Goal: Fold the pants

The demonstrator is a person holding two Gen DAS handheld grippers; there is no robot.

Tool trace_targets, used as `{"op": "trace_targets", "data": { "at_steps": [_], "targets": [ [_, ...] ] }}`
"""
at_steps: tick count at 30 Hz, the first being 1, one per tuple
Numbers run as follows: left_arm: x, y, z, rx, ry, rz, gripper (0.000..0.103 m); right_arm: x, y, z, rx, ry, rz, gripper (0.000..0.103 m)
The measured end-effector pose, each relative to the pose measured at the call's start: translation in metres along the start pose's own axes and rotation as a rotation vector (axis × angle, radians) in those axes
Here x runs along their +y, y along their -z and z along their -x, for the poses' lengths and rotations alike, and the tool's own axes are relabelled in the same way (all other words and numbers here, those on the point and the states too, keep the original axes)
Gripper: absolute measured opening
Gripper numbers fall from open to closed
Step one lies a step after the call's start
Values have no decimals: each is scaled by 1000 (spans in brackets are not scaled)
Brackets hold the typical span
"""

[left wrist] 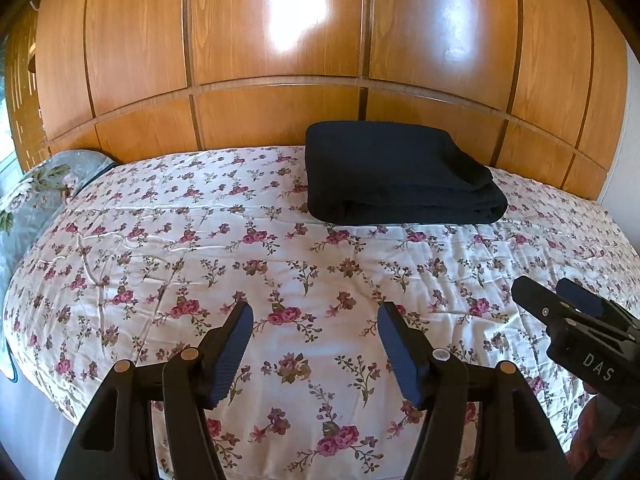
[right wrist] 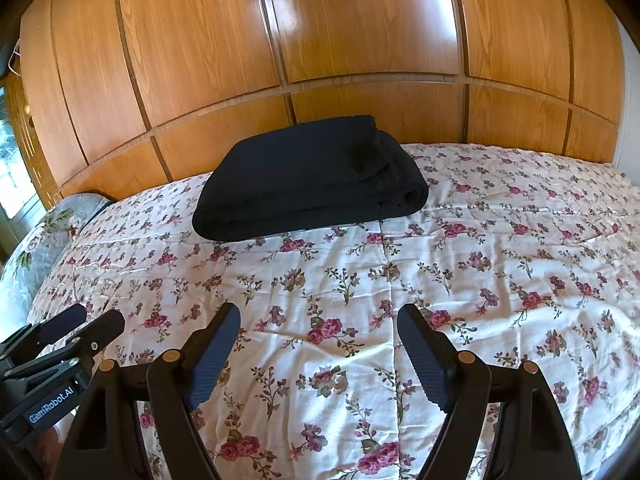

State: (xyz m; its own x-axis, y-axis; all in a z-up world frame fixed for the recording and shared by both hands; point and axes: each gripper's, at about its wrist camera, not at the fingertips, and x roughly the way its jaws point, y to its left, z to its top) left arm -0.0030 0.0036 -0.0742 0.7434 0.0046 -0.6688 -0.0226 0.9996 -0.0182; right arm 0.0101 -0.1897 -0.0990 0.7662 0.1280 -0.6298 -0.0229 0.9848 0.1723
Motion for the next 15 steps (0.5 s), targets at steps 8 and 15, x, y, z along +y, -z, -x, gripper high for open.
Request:
{"op": "trace_targets", "data": {
  "at_steps": [8,15],
  "targets": [
    [0,1,-3,8,3,-7,66,-1,1,-3,10,0,-4,81],
    [1,3,-9,30,2,-2,66,-3,2,-9,27,0,-10,81]
  ]
}}
